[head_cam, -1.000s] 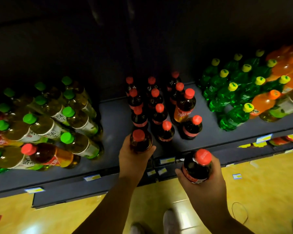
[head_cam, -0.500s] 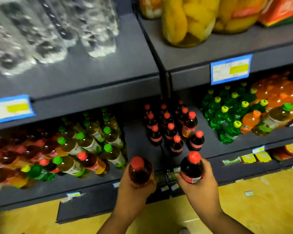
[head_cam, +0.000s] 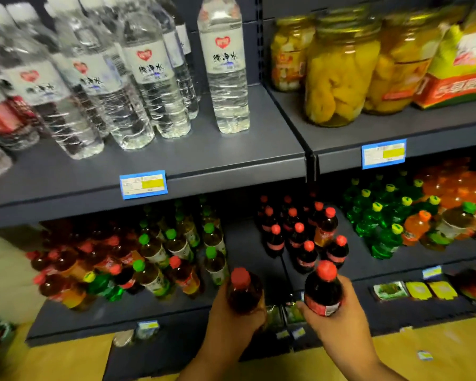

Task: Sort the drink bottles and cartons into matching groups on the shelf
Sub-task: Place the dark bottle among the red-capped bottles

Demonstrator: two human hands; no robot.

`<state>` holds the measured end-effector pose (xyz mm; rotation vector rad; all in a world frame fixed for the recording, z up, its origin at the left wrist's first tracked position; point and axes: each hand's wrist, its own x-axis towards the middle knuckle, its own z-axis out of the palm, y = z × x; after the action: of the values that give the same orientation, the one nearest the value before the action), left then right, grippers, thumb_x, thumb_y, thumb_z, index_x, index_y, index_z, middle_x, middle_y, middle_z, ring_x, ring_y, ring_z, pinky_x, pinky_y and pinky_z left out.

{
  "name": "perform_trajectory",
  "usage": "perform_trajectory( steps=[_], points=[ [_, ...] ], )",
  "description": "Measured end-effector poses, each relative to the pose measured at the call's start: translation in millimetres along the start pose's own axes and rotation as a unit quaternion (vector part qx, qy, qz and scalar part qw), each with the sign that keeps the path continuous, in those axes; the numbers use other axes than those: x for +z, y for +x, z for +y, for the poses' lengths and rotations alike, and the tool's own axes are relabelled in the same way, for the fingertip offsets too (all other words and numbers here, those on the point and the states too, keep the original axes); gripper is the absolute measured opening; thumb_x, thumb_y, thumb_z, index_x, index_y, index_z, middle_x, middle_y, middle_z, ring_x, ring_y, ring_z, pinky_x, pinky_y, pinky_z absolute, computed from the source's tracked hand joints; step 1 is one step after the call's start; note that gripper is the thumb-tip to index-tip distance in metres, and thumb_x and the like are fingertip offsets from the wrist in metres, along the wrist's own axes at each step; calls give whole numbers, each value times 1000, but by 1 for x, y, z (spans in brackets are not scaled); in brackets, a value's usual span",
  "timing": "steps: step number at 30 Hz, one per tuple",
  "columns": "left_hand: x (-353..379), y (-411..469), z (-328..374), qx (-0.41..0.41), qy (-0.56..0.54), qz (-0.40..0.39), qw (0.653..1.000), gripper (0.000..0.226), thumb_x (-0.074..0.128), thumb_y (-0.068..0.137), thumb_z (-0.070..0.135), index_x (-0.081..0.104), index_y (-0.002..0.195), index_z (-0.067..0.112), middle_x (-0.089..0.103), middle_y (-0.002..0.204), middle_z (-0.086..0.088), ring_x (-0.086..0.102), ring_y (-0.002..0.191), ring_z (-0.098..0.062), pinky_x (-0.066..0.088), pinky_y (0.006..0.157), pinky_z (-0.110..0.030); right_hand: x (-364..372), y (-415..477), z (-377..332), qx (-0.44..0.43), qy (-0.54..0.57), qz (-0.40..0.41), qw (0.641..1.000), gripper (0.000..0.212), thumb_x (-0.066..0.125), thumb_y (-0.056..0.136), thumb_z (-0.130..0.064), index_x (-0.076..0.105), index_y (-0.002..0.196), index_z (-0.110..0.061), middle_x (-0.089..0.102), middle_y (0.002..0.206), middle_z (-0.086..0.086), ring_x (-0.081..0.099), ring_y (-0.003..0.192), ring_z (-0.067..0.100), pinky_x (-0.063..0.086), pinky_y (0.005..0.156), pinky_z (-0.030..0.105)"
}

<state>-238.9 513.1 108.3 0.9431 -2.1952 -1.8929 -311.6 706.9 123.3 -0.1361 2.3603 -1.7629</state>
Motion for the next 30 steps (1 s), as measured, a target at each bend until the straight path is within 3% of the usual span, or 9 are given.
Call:
perform_trajectory(
  steps=[4,8,11,14,18,22,27,30],
  points=[
    [13,-2,4,4,-28,46,999,47,81,56,12,62,98,21,71,79,-12,69,70,-33,57,62,-43,-6,10,0,-22,-10,-8,1000,73,94,60,-15,53,116,-35,63,109,-20,60,102,12,44,84,26],
    [23,11,-8,-18,-52,58,997,57,85,53,10,64,105,20,69,90,-25,68,77,-43,56,74,-62,-6,23,8,-45,-13,-5,999,76,96,57,-23,55,119,-39,64,114,-20,60,107,7,49,91,30],
    [27,13,-14,-26,-63,49,996,65,90,54,9,62,113,18,65,97,-29,64,85,-51,52,82,-68,-9,31,14,-52,-17,-7,998,75,96,58,-25,56,121,-36,65,115,-18,59,108,4,47,91,23],
    [29,6,-5,-16,-53,50,997,61,88,54,11,65,109,25,72,93,-12,70,88,-37,58,80,-57,-8,38,23,-53,-25,-13,998,73,95,60,-25,57,121,-34,66,113,-19,59,105,-1,42,86,10],
    [32,3,-5,-8,-34,46,998,56,86,65,5,64,111,28,74,96,-3,73,89,-23,61,79,-44,1,47,46,-46,-40,-6,998,70,94,61,-27,56,119,-34,64,114,-14,61,106,6,50,91,25],
    [34,10,-11,-6,-10,40,999,54,85,68,11,62,113,33,73,104,5,71,96,-15,60,87,-45,15,60,69,-35,-37,-15,999,66,92,66,-22,51,116,-36,61,106,-23,61,100,9,51,86,28],
    [38,25,-34,-15,7,67,998,57,85,68,15,62,118,29,72,110,5,69,105,-16,57,93,-50,42,75,104,-27,-46,-20,998,63,90,69,-21,48,115,-31,61,101,-15,61,98,15,49,79,29],
    [44,36,-50,-19,2,89,996,57,87,66,18,63,117,25,74,110,1,70,105,-19,56,95,-51,56,92,116,-29,-53,-38,997,62,88,73,-21,47,118,-33,55,101,-27,56,97,10,50,74,15]
  ],
)
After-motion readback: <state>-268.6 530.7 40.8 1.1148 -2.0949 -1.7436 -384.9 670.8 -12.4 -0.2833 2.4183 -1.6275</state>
